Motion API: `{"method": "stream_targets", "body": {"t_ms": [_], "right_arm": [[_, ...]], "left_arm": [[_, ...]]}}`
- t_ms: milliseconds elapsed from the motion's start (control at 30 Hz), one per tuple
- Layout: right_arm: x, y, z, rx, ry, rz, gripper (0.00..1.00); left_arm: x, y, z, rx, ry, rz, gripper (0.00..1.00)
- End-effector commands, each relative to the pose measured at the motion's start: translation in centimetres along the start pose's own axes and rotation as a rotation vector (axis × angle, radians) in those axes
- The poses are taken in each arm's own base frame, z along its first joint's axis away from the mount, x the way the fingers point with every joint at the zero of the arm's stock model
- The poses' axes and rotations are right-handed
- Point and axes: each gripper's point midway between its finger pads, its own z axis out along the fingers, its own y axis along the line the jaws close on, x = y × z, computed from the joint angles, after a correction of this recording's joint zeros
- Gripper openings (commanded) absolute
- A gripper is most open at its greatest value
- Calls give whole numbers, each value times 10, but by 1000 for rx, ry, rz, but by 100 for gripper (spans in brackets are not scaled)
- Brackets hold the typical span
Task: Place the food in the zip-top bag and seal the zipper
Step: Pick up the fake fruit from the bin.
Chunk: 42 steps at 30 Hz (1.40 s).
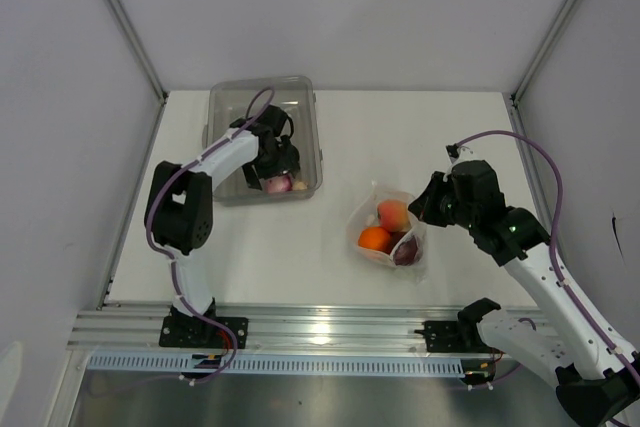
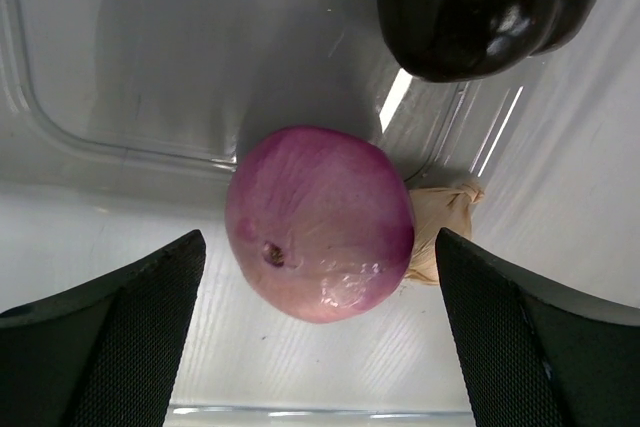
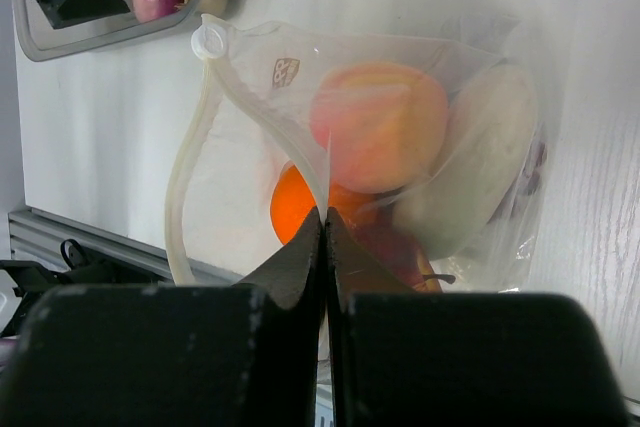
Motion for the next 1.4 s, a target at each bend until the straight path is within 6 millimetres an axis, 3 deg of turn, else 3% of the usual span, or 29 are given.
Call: {"method": "stream_targets", "body": {"t_ms": [0,400,700,1067,1367], "right_arm": [[-7,1,-2,-8,-31,-8,0],[-6,1,-1,-8,-29,-4,0],[-7,1,-2,-9,-34,-2,0],[-8,2,-2,-10,-35,-2,0],[-9,3,-2,-16,-35,-4,0]], "left_arm": [[1,-10,6,51,13,-34,96],[16,-6,15,70,37,-52,93],[9,-5,12,58,6,-60,85],[8,-5,6,87,-23,-48,61],[3,-7,-14,138,-75,-42,22]]}}
